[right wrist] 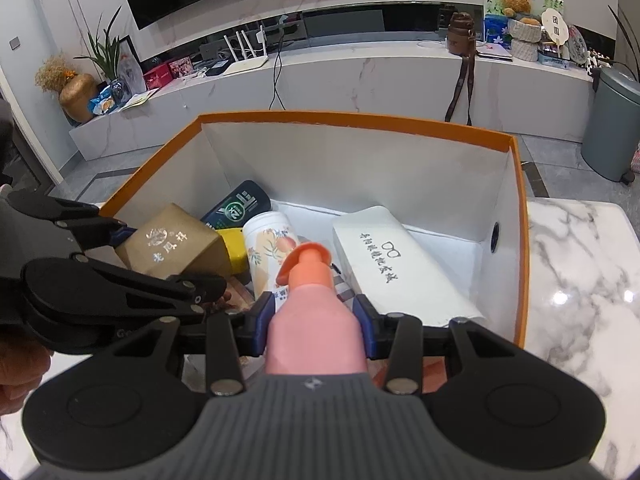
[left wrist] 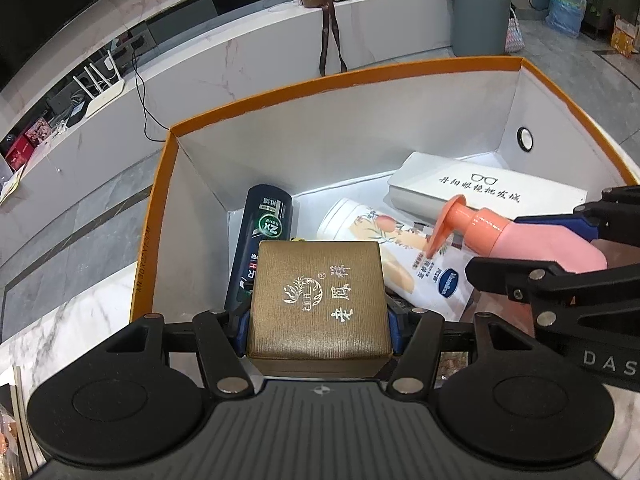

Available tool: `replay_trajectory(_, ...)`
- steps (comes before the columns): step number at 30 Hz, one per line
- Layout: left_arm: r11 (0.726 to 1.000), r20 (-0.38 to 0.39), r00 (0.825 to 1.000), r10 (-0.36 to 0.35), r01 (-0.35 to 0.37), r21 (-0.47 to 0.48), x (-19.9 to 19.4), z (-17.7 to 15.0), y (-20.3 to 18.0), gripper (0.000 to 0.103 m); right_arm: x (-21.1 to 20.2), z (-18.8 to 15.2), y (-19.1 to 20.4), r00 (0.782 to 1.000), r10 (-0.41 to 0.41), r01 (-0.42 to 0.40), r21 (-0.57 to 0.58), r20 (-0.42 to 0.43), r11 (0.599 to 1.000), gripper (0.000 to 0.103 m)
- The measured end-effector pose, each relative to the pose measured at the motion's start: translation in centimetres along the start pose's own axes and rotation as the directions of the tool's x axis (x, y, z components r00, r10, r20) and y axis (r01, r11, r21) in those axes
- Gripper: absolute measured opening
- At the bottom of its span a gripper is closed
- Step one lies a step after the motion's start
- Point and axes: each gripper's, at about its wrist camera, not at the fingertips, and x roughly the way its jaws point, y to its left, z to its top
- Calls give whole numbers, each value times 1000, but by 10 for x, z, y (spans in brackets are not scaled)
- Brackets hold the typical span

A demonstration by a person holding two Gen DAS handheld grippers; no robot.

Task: Organize rigid objects
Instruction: 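Lower the gold box and pink bottle into the box and open both tools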

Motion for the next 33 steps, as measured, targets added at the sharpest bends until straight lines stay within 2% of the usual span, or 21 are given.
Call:
replay_trajectory(11,1000,-23,1000,19,-18,25,9,3,-3,68,6,3,-1,1000,9,-9,20,-3,1000,42)
replay_trajectory(14,999,-31,999,38,-37,27,10,4,-6,69,6,3,2,1000,0,0,3,-11,1000,43)
replay_trajectory(17,999,-37,998,45,-44,23,11,3,-6,75,6,4,3,1000,1,-1,3,-15,1000,43)
replay_trajectory(22,998,-46,998,49,-48,28,8,1,-4,78,6,4,2,1000,3,-3,8,-18,1000,48)
replay_trajectory(33,994,-24,994,105,-104,41,-13,7,-3,79,-9,7,1,1000,12,-12,9,10,1000,48)
